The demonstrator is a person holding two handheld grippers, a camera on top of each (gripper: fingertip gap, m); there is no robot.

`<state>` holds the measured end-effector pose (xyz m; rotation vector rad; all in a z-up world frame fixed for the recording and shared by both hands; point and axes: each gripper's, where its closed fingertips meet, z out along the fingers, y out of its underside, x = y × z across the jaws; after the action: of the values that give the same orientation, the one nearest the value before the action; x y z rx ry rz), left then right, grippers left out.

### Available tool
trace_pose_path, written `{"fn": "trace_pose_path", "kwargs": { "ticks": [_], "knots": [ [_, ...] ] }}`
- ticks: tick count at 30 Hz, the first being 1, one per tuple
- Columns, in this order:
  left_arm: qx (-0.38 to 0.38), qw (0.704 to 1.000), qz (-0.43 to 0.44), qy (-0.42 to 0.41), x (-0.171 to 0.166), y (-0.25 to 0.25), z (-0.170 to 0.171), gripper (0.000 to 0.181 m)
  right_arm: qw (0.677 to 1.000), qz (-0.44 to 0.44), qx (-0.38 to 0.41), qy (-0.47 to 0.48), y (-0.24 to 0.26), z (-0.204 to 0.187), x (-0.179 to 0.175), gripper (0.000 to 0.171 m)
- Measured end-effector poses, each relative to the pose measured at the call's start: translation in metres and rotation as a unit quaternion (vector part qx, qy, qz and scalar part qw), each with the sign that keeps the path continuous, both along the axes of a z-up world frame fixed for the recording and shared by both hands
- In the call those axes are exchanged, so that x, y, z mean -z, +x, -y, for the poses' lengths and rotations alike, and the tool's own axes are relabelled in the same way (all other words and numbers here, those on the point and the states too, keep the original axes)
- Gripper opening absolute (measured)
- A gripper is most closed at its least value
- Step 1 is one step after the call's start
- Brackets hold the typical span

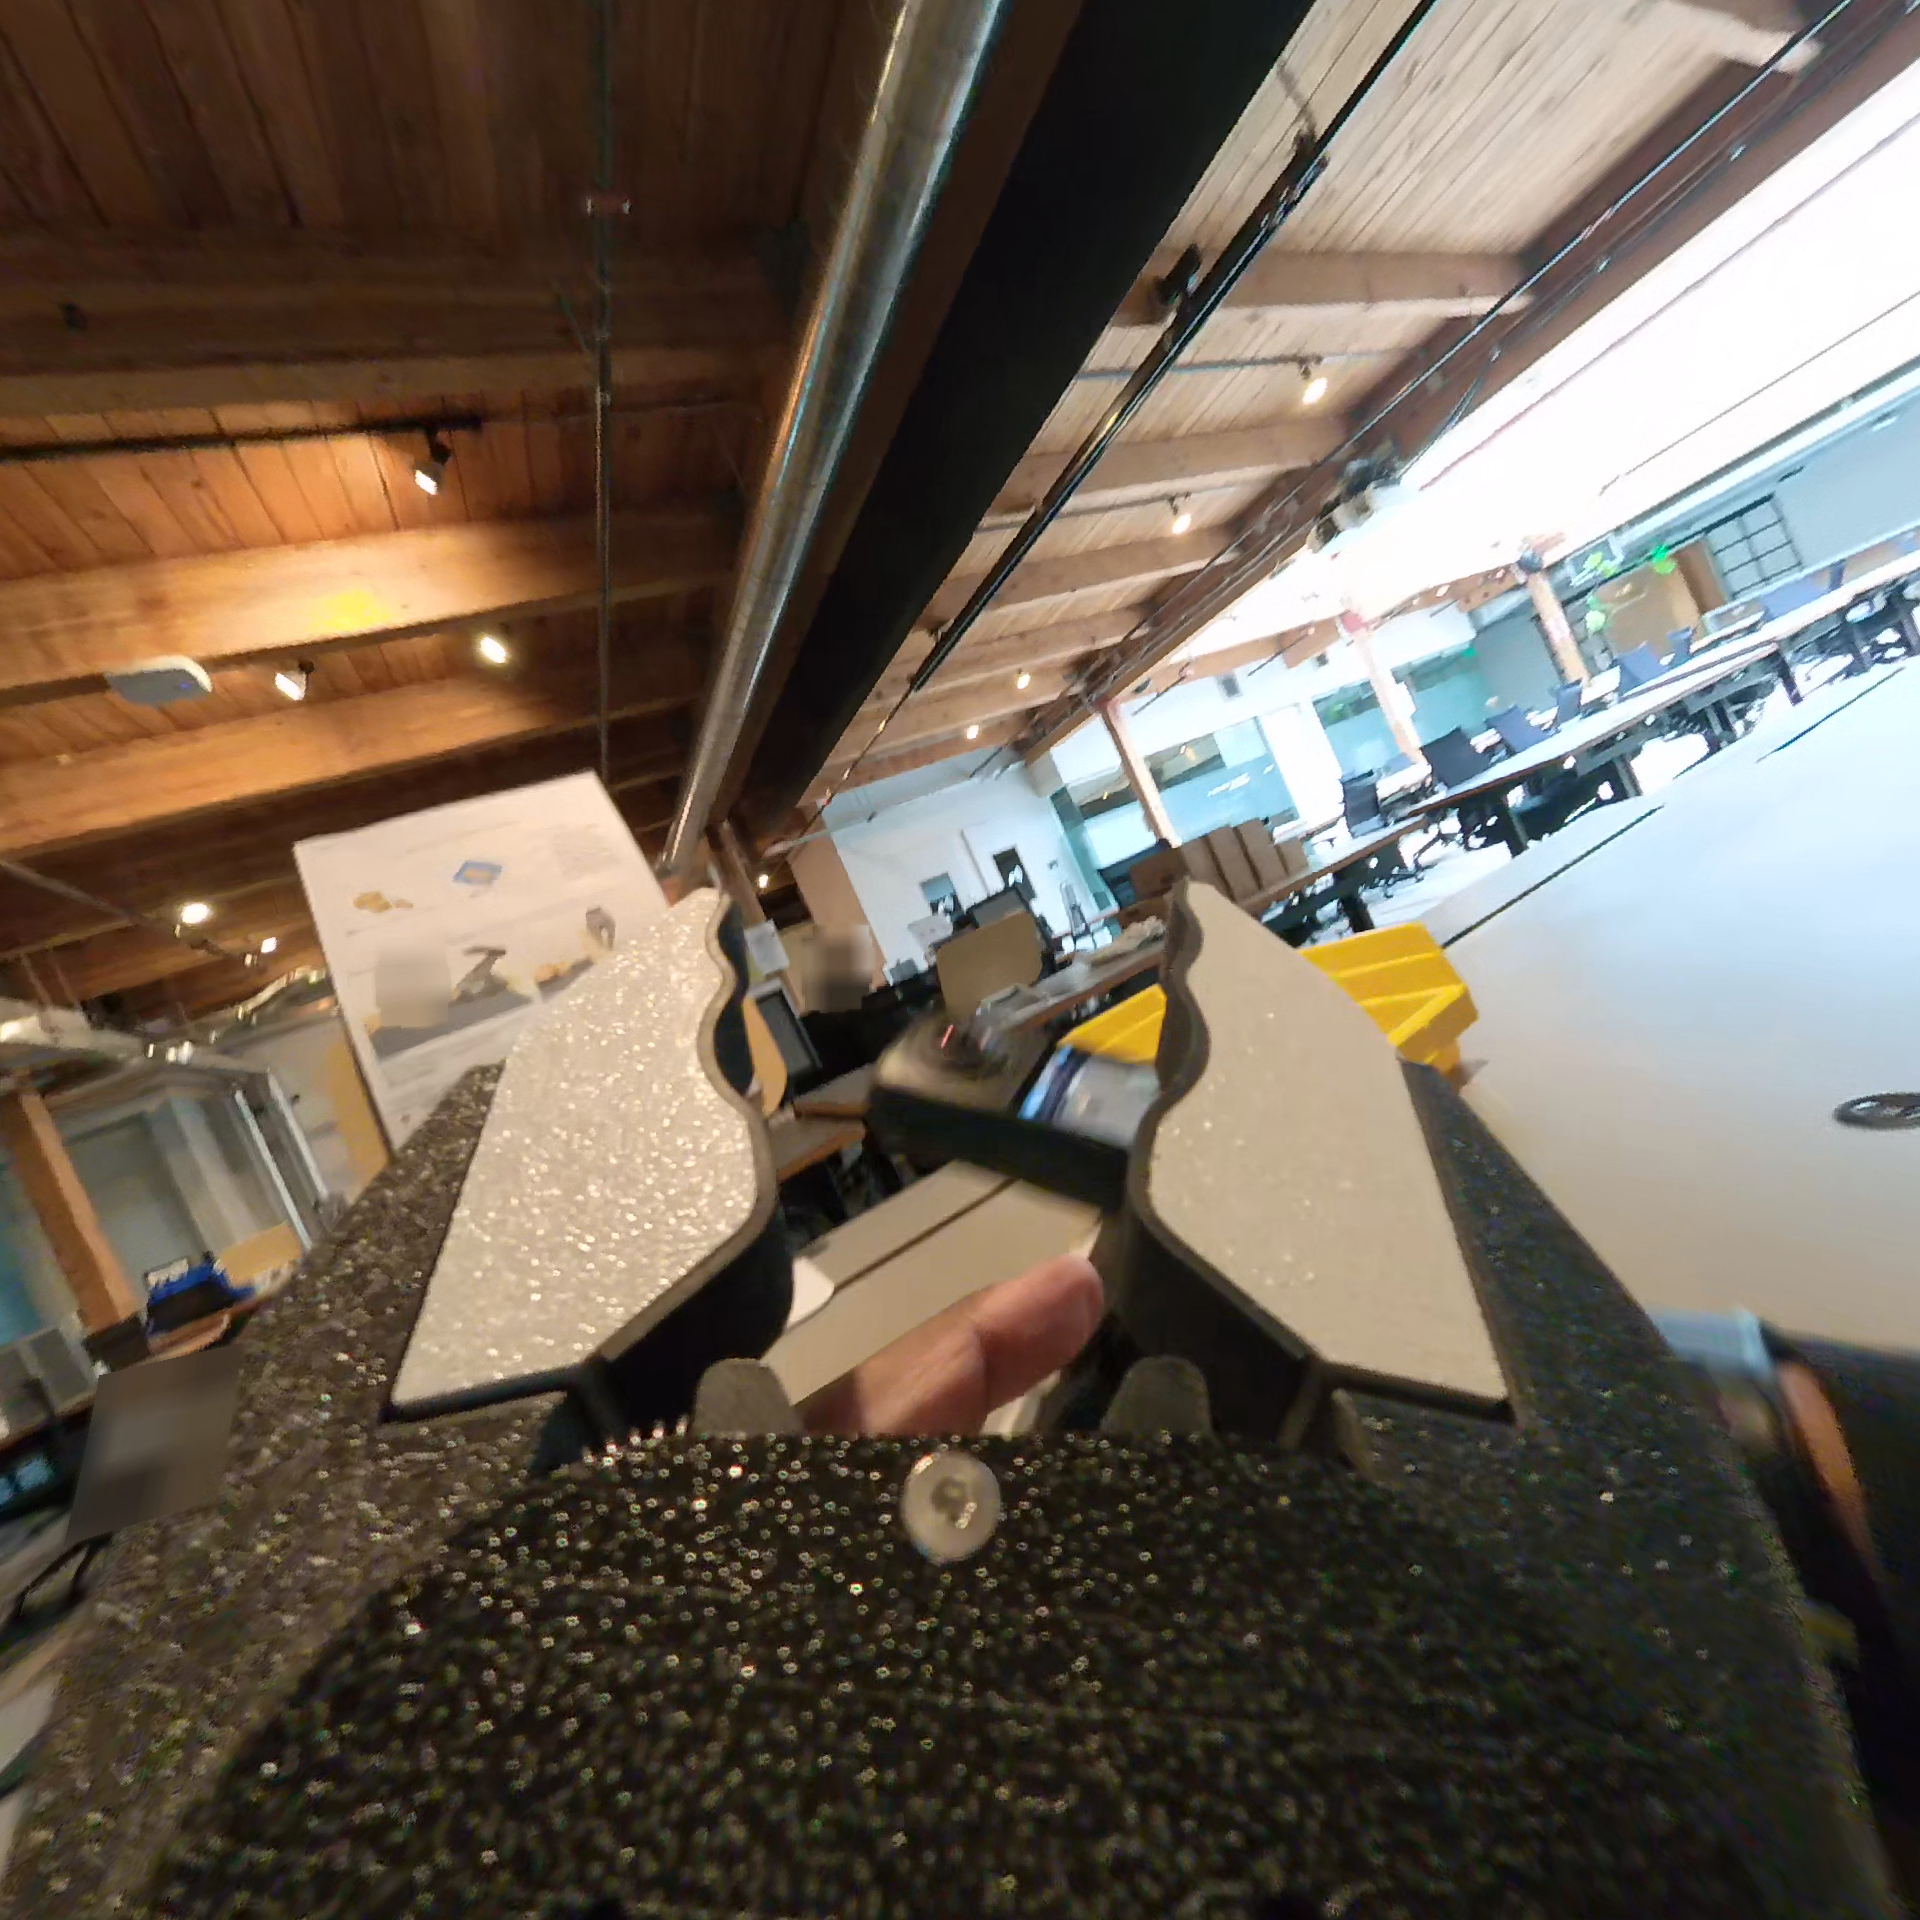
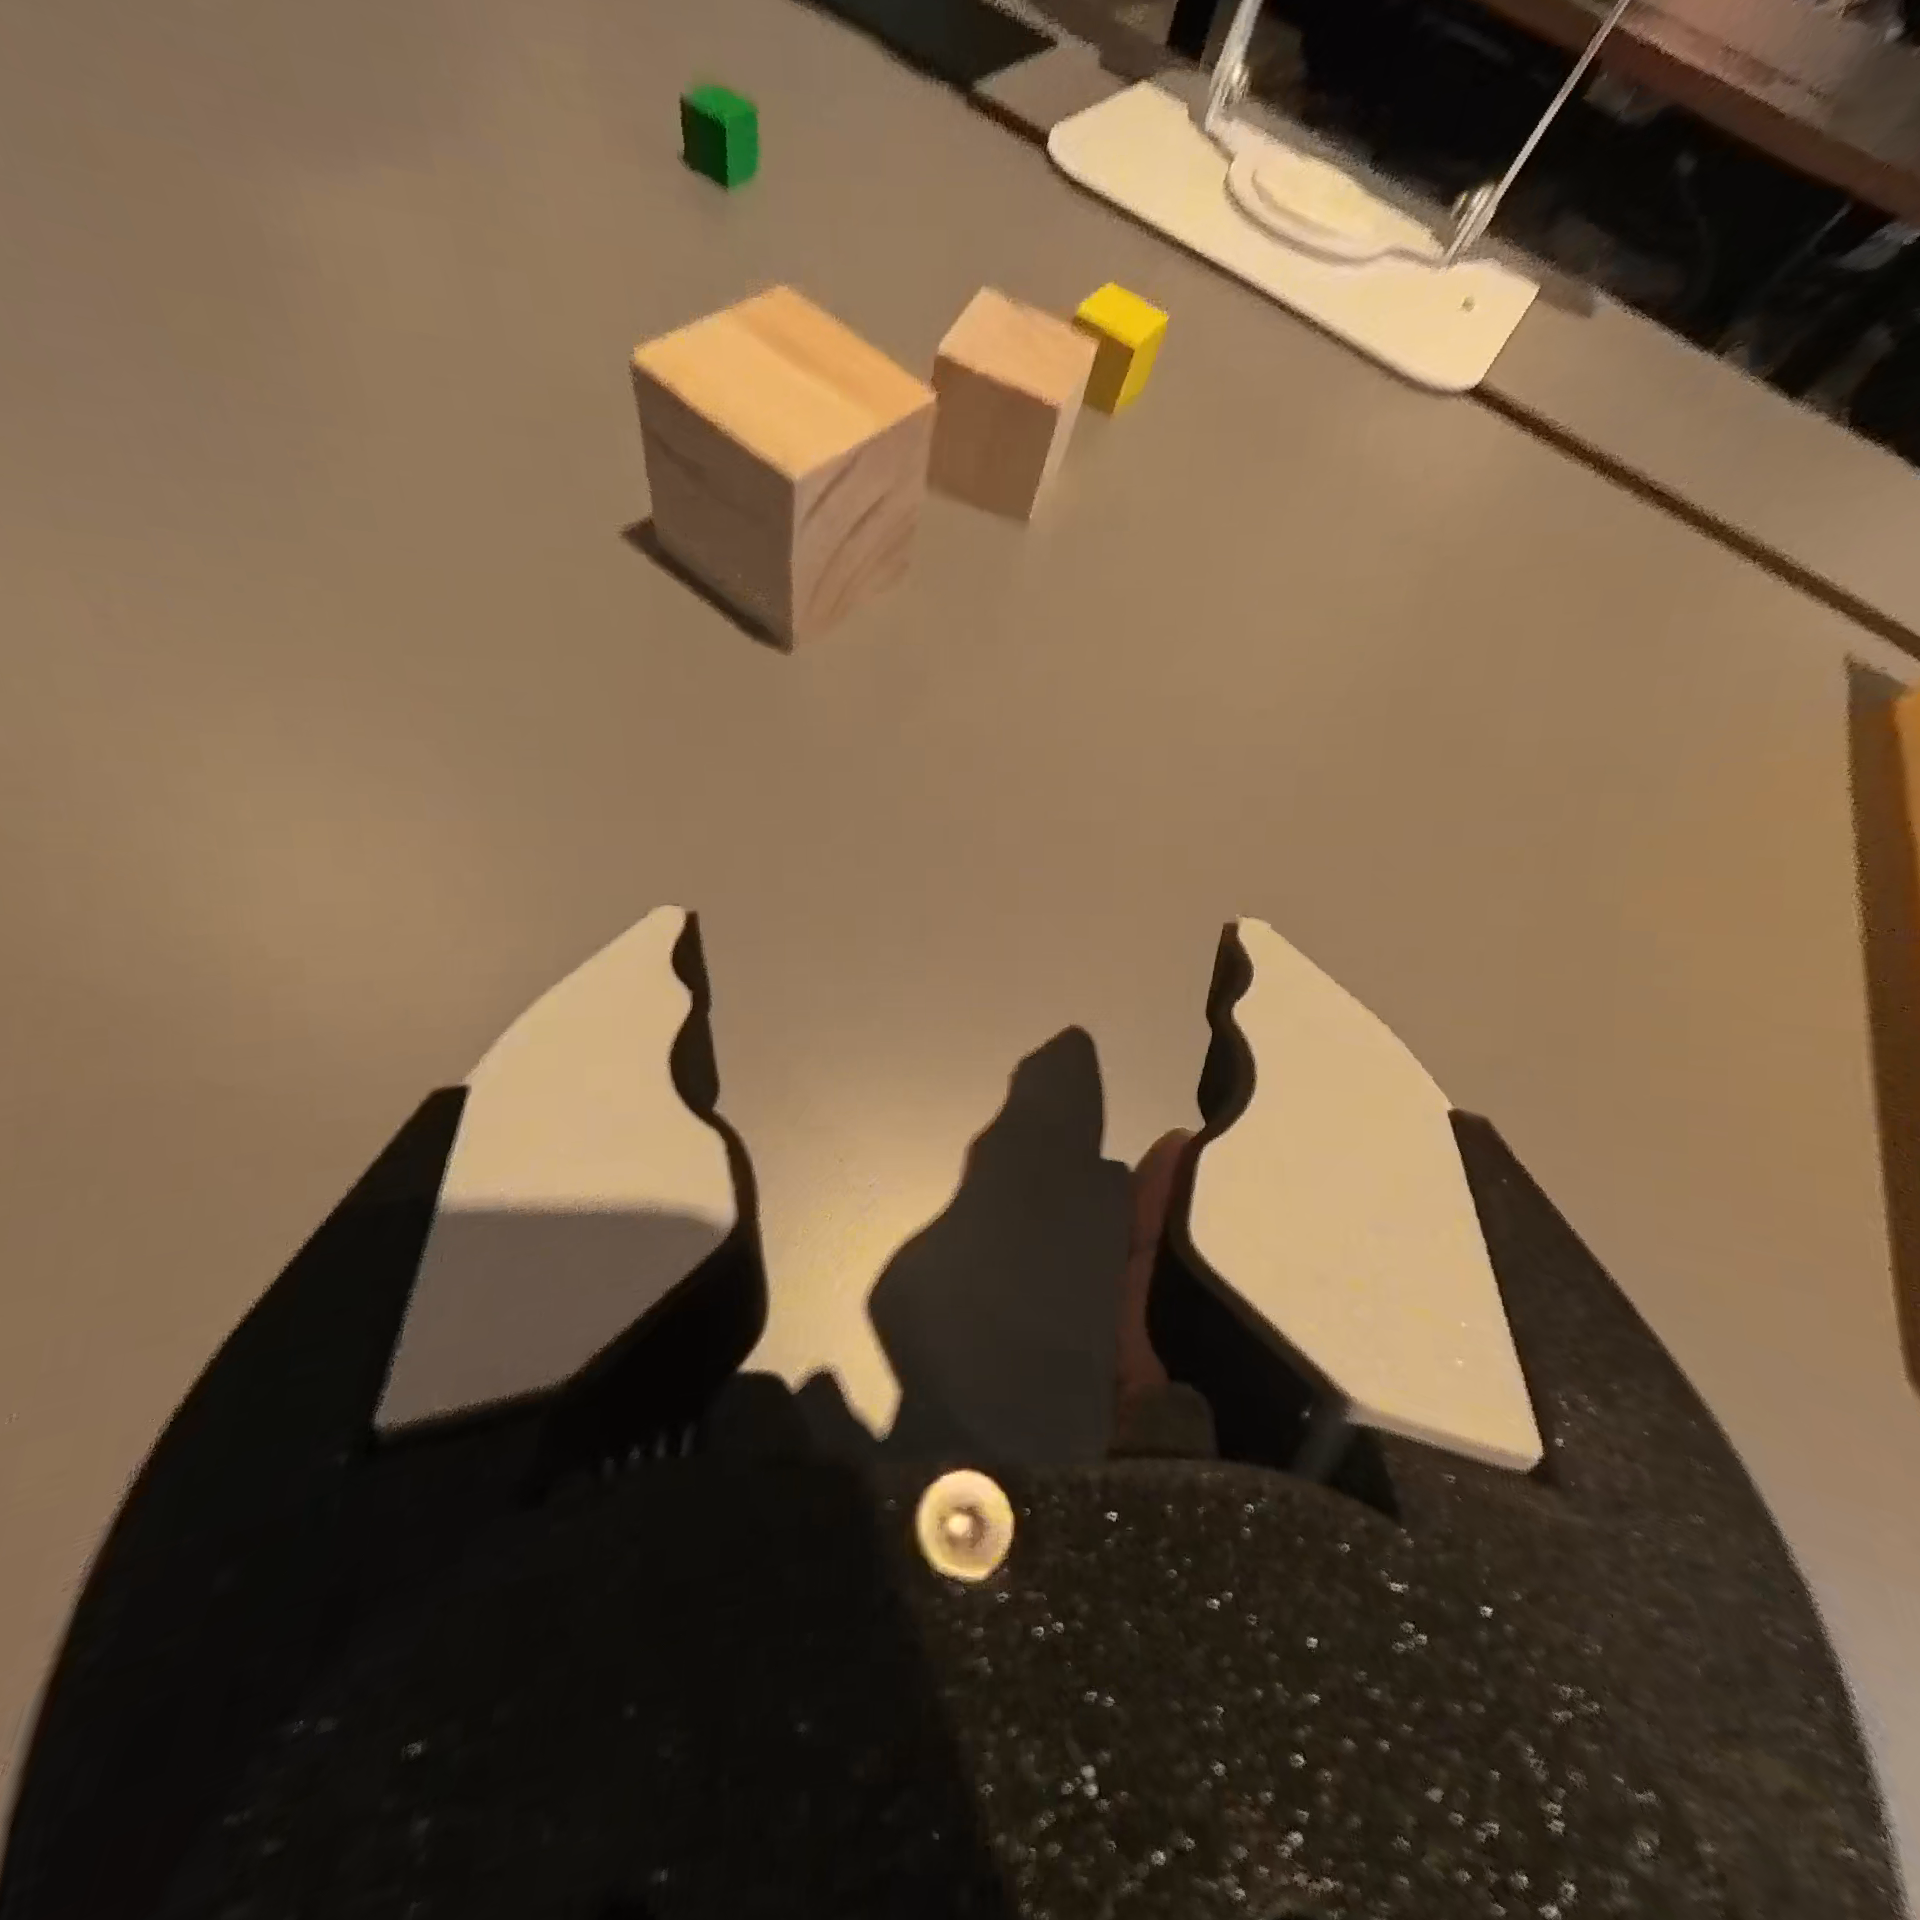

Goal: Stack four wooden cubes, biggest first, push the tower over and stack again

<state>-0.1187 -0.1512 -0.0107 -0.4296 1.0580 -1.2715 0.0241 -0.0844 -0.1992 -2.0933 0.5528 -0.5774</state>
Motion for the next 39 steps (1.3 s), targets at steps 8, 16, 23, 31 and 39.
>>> {"fn": "trace_pose_path", "kwargs": {
  "ticks": [8,16,23,31,39],
  "knots": [
    [-0.049,0.992,-0.106,-0.038,0.024,0.043,-0.085,0.078,0.996,-0.007,-0.076,0.036,0.019,-0.002,-0.021,0.085],
    [0.002,0.962,-0.270,0.039,0.083,0.113,-0.161,0.079,0.979,-0.031,-0.200,0.036,0.046,-0.014,-0.021,0.073],
    [0.082,0.939,-0.327,0.065,0.108,0.184,-0.224,0.073,0.949,-0.029,-0.311,0.050,0.099,-0.067,-0.033,0.071],
    [0.089,0.951,-0.292,-0.049,0.120,0.256,-0.279,0.064,0.930,-0.059,-0.325,0.158,0.128,-0.103,-0.033,0.069],
    [0.088,0.945,-0.303,-0.088,0.121,0.249,-0.287,0.067,0.932,-0.065,-0.289,0.209,0.132,-0.088,-0.040,0.065]
  ]
}}
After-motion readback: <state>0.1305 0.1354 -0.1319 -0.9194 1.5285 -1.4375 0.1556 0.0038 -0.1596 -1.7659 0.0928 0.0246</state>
